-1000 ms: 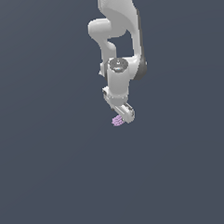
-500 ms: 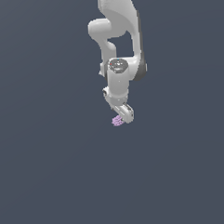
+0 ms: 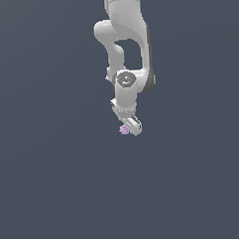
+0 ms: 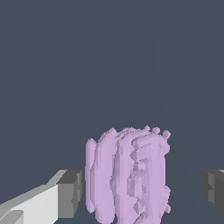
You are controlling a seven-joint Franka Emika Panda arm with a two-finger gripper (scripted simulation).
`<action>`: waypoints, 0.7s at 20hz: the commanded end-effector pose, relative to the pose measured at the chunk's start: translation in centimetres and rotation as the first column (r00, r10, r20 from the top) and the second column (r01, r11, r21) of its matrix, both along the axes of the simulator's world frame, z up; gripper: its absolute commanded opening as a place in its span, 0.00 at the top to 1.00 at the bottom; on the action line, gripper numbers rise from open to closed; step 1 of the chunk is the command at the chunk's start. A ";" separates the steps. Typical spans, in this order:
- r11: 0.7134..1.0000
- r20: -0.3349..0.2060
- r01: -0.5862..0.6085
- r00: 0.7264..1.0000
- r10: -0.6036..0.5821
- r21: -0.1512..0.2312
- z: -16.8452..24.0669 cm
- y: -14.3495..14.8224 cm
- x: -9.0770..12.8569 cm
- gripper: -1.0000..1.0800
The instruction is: Pick up the object and move it to a goal position.
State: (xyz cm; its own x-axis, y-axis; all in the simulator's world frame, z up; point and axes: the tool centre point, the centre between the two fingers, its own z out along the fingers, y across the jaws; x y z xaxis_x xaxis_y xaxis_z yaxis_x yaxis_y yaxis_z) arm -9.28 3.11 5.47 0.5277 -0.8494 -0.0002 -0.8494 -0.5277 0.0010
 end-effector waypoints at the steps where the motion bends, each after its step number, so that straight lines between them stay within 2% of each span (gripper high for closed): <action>1: 1.000 0.001 0.000 1.000 0.000 0.000 -0.8 0.0 0.0 0.04; 5: 1.000 0.001 0.001 1.000 -0.001 0.000 -1.2 0.0 0.1 0.04; 6: 1.000 0.001 0.001 1.000 -0.001 0.000 -1.2 0.0 0.1 1.00; 14: 1.000 0.001 0.001 1.000 -0.001 0.000 -1.2 0.0 0.1 1.00</action>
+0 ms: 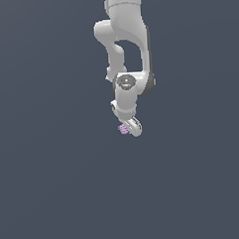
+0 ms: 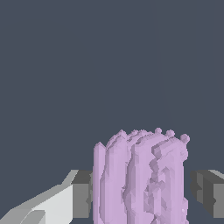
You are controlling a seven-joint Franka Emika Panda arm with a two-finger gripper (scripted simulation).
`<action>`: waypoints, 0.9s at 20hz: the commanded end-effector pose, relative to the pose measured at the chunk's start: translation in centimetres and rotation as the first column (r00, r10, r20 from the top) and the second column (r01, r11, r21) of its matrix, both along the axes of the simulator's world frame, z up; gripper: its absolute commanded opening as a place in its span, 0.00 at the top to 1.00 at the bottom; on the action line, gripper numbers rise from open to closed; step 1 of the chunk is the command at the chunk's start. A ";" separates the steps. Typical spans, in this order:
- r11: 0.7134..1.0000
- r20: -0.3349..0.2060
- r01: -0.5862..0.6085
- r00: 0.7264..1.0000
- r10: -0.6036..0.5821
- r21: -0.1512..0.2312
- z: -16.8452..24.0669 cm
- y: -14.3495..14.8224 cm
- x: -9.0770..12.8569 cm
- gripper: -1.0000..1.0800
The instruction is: Pick up the object and move it to a goal position.
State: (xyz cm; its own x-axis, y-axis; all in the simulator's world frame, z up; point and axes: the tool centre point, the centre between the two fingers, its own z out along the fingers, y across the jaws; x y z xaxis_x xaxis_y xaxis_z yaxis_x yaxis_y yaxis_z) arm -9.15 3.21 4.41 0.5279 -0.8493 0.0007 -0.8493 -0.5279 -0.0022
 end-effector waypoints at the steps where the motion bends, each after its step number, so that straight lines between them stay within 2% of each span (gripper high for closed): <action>1: 1.000 -0.002 0.001 1.000 -0.001 -0.001 -0.1 -0.1 -0.1 1.00; 10: 1.000 -0.001 0.000 1.000 0.000 0.000 1.5 1.1 -0.5 1.00; 18: 1.000 -0.001 0.001 1.000 -0.001 0.000 5.9 4.5 -1.7 1.00</action>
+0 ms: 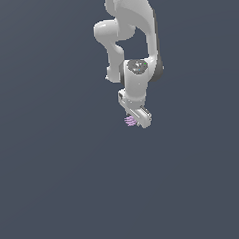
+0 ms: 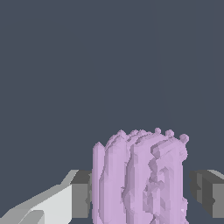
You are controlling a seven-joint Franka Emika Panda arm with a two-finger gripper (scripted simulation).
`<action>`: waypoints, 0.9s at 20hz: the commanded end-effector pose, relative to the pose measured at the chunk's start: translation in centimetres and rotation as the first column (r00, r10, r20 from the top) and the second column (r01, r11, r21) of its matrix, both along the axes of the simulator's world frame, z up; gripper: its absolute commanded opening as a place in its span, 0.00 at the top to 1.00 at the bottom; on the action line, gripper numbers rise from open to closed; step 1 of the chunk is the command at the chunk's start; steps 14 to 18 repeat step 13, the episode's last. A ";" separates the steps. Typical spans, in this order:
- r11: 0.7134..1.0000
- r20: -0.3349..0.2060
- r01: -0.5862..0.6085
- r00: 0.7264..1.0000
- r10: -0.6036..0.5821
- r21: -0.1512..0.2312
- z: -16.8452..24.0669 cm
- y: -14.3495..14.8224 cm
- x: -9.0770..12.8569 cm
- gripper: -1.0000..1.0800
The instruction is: Pick up the object and move it to a goal position.
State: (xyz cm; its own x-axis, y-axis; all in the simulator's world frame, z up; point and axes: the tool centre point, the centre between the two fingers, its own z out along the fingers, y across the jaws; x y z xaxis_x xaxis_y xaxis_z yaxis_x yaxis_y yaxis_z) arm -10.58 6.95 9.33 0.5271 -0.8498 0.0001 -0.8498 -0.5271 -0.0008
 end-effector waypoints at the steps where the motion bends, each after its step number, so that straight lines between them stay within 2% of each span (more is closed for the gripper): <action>1: 1.000 0.000 0.000 1.000 0.000 -0.001 1.5 1.1 -0.4 1.00; 9: 1.000 0.000 0.000 1.000 0.000 -0.001 4.5 3.4 -1.1 1.00; 18: 1.000 -0.001 0.000 1.000 0.000 -0.001 4.7 3.6 -1.1 1.00</action>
